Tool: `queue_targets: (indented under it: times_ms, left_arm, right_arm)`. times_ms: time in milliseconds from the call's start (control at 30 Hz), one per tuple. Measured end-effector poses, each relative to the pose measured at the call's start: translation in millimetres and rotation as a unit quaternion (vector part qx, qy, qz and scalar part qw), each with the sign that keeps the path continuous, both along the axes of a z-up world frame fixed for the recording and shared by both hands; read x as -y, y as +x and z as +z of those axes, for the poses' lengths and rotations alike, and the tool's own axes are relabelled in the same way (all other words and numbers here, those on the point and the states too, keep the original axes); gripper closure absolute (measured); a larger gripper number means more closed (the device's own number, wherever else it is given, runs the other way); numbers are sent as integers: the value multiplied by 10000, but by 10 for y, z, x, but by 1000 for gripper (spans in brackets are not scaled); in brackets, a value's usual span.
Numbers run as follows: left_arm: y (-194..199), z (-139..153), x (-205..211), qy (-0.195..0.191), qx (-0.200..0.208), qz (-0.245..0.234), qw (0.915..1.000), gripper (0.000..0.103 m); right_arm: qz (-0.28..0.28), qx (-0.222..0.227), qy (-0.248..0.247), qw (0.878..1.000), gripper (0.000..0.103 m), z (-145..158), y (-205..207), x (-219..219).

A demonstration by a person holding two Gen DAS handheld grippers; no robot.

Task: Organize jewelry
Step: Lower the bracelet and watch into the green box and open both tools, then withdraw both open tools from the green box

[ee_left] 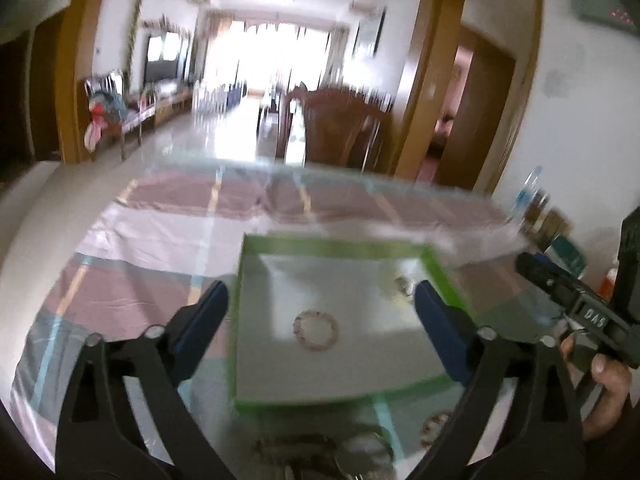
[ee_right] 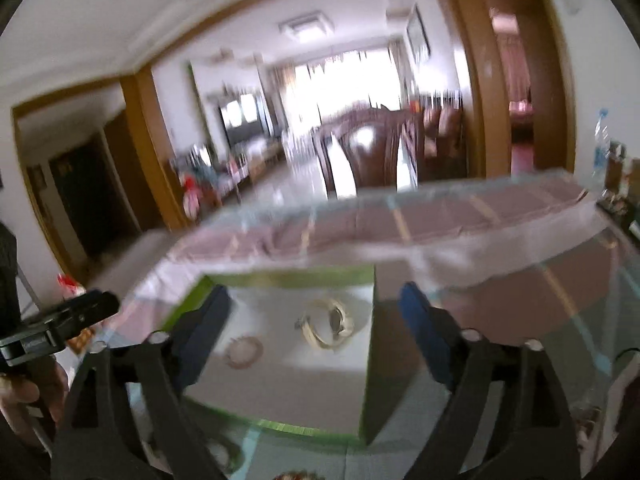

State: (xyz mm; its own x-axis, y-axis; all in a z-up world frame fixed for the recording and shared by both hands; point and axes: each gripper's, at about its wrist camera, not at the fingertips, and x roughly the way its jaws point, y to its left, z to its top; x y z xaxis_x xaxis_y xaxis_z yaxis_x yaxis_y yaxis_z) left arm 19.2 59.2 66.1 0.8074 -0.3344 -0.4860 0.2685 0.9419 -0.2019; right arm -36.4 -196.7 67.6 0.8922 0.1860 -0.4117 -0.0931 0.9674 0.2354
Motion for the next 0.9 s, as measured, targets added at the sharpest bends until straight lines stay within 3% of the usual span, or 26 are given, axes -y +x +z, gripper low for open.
queue_targets:
  times_ms: [100,200,400,667,900]
  left_arm:
    - [-629,74,-172,-104,447,33,9989,4]
    - [-1046,-3,-252,-81,595,75,9982,4]
    - [-1567,-329,-345,-25,450,308,9985,4]
    - [-1807,-679,-338,44,94,366,9993,4]
    - [-1868,-868,-180,296,-96,263,9992,4]
  right_arm:
    - [-20,396,-80,9992,6,159,-586,45]
    - [-41,579,-196,9981,4,110,-1095,39]
    - [-170,300,99,9994,4,-274,-1695,91]
    - [-212,175,-249,9993,4,-535,-1992,-86]
    - [-32,12,-360,9993,4,-678,-1998,-224]
